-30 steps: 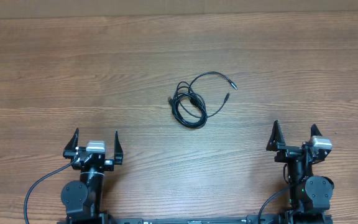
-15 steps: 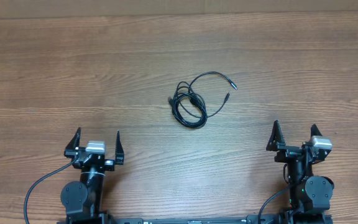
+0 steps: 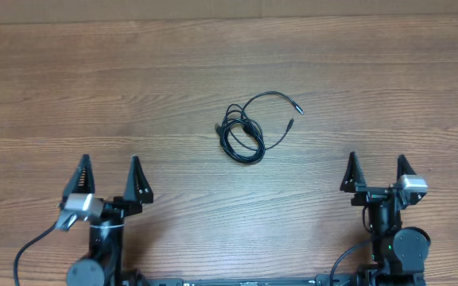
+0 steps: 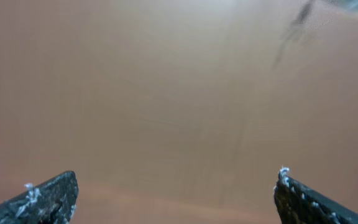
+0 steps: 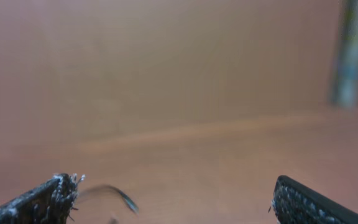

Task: Untangle cables
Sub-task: 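Raise both grippers and move them toward the black cable bundle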

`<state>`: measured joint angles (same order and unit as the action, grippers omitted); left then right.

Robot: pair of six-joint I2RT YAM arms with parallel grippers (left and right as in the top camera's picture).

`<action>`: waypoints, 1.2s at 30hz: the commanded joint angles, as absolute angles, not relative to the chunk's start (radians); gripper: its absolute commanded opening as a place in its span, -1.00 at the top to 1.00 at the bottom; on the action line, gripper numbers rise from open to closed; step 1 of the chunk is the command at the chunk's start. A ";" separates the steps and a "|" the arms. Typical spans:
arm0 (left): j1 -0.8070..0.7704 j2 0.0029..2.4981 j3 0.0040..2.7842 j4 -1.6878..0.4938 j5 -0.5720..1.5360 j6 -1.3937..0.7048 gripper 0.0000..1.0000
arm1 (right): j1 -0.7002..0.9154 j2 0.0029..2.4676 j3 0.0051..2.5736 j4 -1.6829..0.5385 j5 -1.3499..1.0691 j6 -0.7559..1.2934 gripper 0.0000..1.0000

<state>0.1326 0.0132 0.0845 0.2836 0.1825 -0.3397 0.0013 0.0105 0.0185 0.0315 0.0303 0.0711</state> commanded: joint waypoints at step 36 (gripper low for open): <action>0.136 0.277 1.041 -0.880 0.511 -0.176 -0.99 | -0.001 0.617 1.452 -1.248 -0.329 0.060 -1.00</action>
<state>0.1326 0.2302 0.9974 -0.8261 0.4717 -0.2050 0.0013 0.6121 1.3975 -1.2079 -0.2325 0.0418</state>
